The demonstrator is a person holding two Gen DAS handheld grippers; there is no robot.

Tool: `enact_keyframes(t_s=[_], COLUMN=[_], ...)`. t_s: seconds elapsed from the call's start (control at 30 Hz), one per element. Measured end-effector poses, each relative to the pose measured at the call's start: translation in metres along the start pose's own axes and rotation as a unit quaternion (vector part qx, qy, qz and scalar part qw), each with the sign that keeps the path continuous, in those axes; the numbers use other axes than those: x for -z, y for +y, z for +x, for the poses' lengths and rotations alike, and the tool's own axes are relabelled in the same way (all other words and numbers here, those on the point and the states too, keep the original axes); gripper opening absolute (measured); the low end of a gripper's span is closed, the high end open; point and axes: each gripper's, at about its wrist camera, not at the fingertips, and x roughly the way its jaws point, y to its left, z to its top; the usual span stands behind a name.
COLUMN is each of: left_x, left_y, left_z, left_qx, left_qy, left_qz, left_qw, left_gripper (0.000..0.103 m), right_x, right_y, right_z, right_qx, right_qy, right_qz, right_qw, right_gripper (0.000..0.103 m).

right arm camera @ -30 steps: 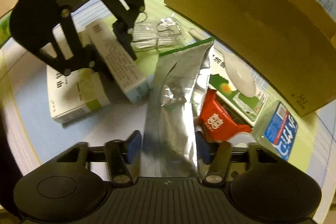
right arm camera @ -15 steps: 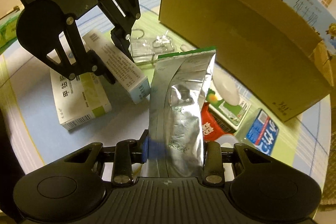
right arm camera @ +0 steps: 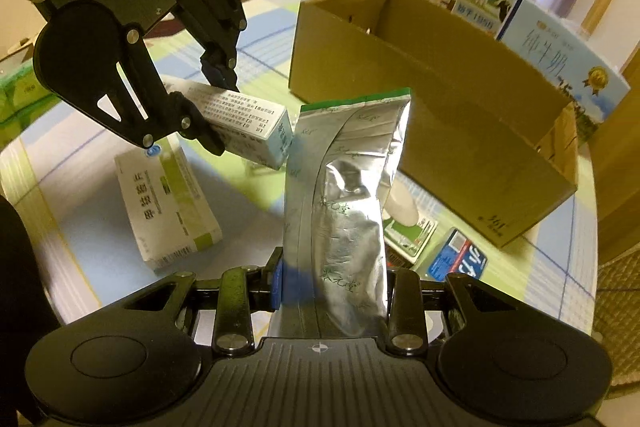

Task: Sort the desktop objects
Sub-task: 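Lift the white box with the left tool while the right tool carries the foil bag toward the box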

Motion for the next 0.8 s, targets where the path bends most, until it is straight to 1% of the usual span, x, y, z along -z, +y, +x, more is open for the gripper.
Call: enact_keyframes(t_s=[0.13, 0.3, 0.43, 0.63, 0.8], left_x=[-0.001, -0.001, -0.001, -0.002, -0.01], left_y=[-0.006, -0.005, -0.006, -0.009, -0.011], left_z=[-0.011, -0.028, -0.039, -0.057, -0.074], left_qx=[-0.011, -0.012, -0.014, -0.022, -0.033], left_qy=[-0.006, -0.022, -0.023, -0.027, -0.038], left_qz=[-0.021, -0.07, -0.101, -0.146, -0.183], left_qw=[0.9997, 0.9973, 0.9945, 0.9886, 0.9818], left_gripper=[0.022, 0.022, 0.022, 0.022, 0.021], right_x=[-0.003, -0.008, -0.012, -0.016, -0.023], right_y=[0.003, 0.002, -0.001, -0.006, -0.013], right_z=[-0.009, -0.026, -0.04, -0.057, -0.071], right_qx=[0.001, 0.001, 0.005, 0.009, 0.016], right_qy=[-0.01, -0.025, -0.035, -0.048, -0.062], right_qz=[0.004, 0.019, 0.031, 0.044, 0.059], right_qw=[1.0, 1.0, 0.999, 0.998, 0.996], right_gripper=[0.032, 0.032, 0.032, 0.032, 0.032])
